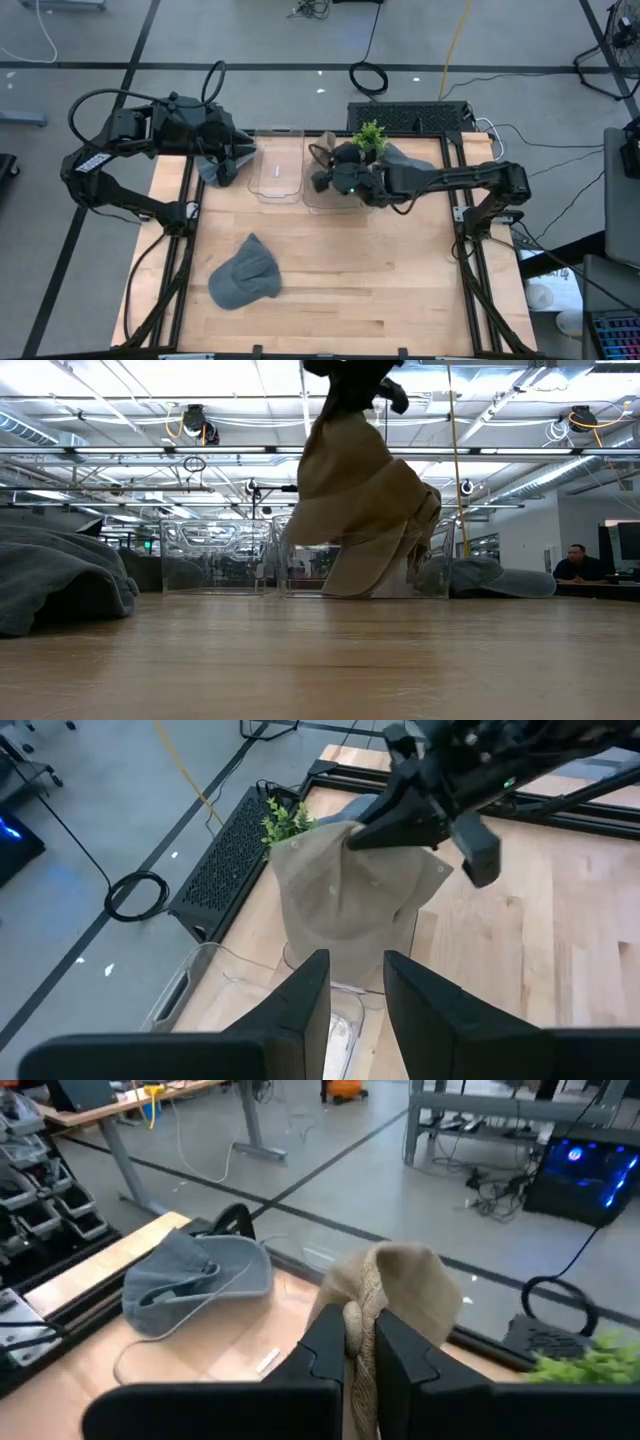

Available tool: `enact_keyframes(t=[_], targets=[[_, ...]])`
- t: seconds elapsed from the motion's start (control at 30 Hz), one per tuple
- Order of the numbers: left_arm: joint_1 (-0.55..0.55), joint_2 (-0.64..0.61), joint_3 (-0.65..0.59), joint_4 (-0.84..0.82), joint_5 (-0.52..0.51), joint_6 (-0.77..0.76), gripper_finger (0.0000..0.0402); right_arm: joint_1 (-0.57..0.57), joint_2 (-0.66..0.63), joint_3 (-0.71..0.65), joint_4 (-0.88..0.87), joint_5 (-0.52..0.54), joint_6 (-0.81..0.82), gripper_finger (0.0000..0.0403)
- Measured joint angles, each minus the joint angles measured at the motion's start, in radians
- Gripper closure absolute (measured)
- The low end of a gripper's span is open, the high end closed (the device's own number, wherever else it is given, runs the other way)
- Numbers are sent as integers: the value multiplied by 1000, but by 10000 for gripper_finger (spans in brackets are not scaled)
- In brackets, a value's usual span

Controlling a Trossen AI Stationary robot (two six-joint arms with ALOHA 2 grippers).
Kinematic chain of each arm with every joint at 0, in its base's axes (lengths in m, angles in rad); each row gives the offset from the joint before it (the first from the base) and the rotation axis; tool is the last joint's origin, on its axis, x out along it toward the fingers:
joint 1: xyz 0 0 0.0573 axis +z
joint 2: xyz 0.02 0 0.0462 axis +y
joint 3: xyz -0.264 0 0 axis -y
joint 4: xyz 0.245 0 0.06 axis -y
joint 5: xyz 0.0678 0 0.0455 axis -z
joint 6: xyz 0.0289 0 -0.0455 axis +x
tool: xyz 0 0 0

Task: Pick & Place hat
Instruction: Put the brown cap into the right transparent bin

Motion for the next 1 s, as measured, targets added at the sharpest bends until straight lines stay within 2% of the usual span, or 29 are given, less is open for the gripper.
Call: enact_keyframes(t=[0.13,0.23,0.37,0.5,0.67,0.83,1.0], targets=[[0,0,0,0,-3,0,300,-24,8,-3,45,-67,23,393],[0,0,0,0,-3,0,300,-36,9,-2,46,-59,47,393],[0,0,0,-1,-2,0,300,-48,16,-6,-43,-61,92,393],[0,0,0,-2,-2,-1,300,-65,12,-76,-42,-63,133,393],[0,0,0,-3,-1,-3,300,-92,15,-149,-13,-205,135,390],[0,0,0,-5,1,-26,300,-110,16,-211,68,-316,114,364],[0,0,0,-5,1,-42,295,-112,-39,-208,100,-318,-73,312]])
